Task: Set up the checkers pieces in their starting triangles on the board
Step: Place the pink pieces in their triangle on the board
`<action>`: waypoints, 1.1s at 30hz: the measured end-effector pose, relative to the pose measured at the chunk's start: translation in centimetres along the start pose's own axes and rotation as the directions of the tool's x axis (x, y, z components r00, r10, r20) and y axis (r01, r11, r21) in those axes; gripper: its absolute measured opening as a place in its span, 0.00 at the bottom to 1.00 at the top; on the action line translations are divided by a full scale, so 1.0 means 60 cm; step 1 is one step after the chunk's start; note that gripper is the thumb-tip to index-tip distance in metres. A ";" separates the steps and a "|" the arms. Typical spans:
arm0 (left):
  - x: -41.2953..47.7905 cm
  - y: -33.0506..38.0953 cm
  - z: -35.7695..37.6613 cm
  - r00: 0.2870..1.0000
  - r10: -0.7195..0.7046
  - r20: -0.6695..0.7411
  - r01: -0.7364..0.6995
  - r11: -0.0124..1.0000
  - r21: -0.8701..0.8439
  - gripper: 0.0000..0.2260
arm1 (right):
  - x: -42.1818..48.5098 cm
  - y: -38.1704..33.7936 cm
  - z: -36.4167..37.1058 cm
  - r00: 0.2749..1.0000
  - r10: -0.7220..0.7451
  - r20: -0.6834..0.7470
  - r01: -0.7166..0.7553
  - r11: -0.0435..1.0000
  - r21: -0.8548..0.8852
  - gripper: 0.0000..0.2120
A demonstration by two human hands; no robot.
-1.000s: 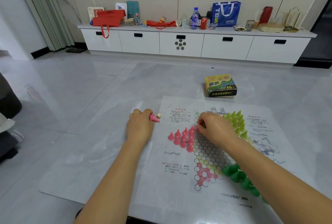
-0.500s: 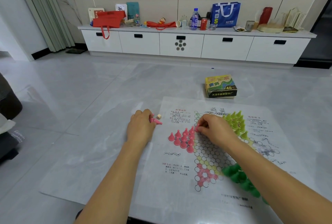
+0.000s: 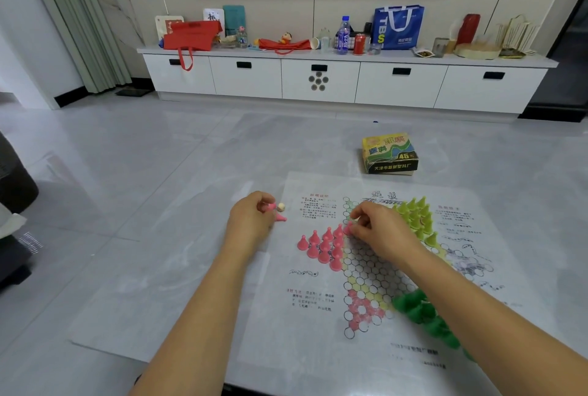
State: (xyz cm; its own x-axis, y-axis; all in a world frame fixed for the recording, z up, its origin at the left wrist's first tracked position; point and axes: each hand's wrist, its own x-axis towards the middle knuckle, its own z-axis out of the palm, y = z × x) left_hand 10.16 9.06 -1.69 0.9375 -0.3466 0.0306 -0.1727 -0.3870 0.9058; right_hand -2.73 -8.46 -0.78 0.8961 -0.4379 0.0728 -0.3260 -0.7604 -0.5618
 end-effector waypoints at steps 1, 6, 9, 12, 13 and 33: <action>-0.005 0.009 -0.002 0.998 -0.036 0.055 0.045 0.986 -0.163 0.05 | -0.002 -0.001 -0.003 1.000 -0.001 -0.026 0.002 1.000 0.025 0.10; -0.034 0.045 0.002 0.952 0.001 0.307 0.150 0.871 -0.468 0.05 | -0.015 -0.029 -0.018 0.991 -0.065 -0.117 0.088 0.977 0.197 0.07; -0.049 0.061 0.009 0.932 0.042 0.360 0.122 0.899 -0.421 0.03 | -0.024 -0.052 -0.015 0.991 -0.106 -0.084 0.128 0.936 0.327 0.05; -0.058 0.069 0.012 0.919 0.064 0.388 0.115 0.900 -0.421 0.04 | -0.029 -0.063 -0.010 0.989 -0.120 -0.090 0.147 0.889 0.434 0.05; -0.060 0.070 0.011 0.919 0.065 0.389 0.113 0.901 -0.419 0.04 | -0.030 -0.064 -0.009 0.988 -0.122 -0.096 0.152 0.879 0.452 0.04; -0.008 0.005 -0.017 0.998 -0.012 -0.054 0.010 0.999 -0.038 0.02 | -0.027 -0.003 -0.033 0.999 -0.023 0.030 0.025 0.998 -0.058 0.04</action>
State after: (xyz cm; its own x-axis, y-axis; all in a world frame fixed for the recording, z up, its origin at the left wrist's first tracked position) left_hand 9.98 9.95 -1.03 0.9543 -0.2957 0.0427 -0.1519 -0.3574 0.9215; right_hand -4.69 -8.55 0.83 0.9122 -0.4053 0.0608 -0.3202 -0.7974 -0.5114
